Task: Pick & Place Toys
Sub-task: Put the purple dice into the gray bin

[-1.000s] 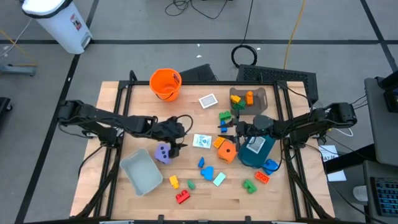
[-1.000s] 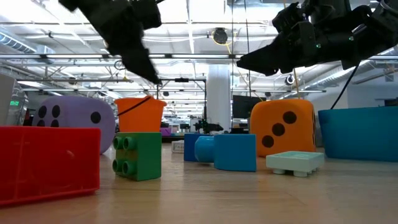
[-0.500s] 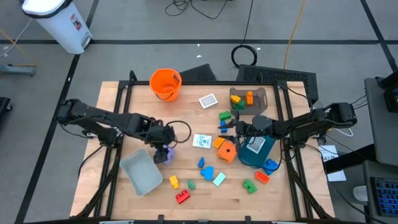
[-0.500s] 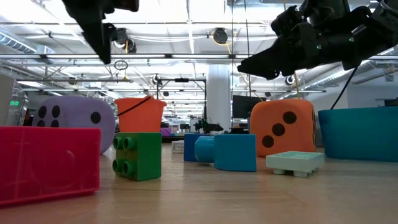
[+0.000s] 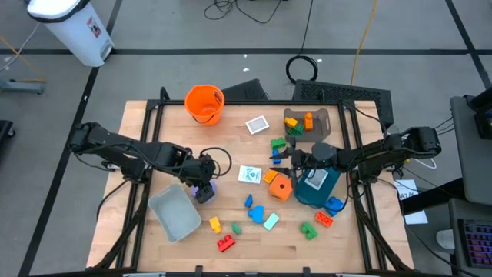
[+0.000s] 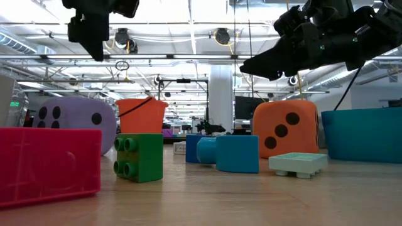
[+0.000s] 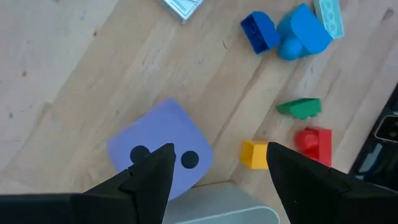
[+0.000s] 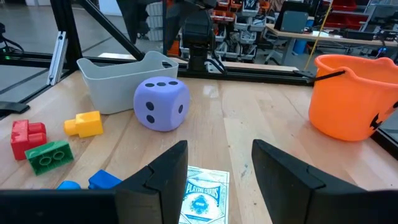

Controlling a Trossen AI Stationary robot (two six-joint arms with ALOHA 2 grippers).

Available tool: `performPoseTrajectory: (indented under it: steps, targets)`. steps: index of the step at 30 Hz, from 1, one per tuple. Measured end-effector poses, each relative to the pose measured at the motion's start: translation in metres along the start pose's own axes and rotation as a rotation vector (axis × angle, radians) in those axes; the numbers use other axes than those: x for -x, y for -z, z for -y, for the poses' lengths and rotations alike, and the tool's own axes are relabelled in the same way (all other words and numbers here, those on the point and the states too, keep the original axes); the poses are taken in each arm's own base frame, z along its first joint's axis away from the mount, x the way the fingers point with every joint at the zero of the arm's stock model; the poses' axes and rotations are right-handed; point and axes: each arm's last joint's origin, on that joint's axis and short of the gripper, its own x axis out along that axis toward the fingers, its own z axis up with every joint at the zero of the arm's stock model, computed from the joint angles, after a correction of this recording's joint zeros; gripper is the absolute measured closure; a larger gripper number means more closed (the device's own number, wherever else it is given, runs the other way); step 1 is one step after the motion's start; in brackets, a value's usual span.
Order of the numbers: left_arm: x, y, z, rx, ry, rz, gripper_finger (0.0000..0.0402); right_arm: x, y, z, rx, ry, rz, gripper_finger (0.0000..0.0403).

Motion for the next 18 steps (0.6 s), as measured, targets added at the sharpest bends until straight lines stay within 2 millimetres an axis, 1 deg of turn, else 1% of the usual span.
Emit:
performPoseTrajectory:
  steps: [2, 7, 11, 14, 18]
  targets:
    - [0.000, 0.000, 0.000, -0.045, 0.007, -0.008, 0.0137, 0.000, 0.000, 0.000, 0.001, 0.000, 0.000, 0.0232]
    - [0.000, 0.001, 0.000, -0.265, 0.008, -0.017, 0.0137, 0.000, 0.000, 0.000, 0.008, 0.000, 0.000, 0.0232]
    - [0.000, 0.004, -0.004, -0.400, -0.034, -0.051, 0.0137, 0.000, 0.000, 0.000, 0.031, 0.000, 0.000, 0.0232]
    - [0.000, 0.005, -0.009, -0.444, -0.084, -0.067, 0.0137, 0.000, 0.000, 0.000, 0.031, 0.000, 0.001, 0.0232]
    - [0.001, 0.003, -0.012, -0.431, -0.106, -0.064, 0.0137, 0.000, 0.000, 0.000, 0.034, 0.000, 0.001, 0.0232]
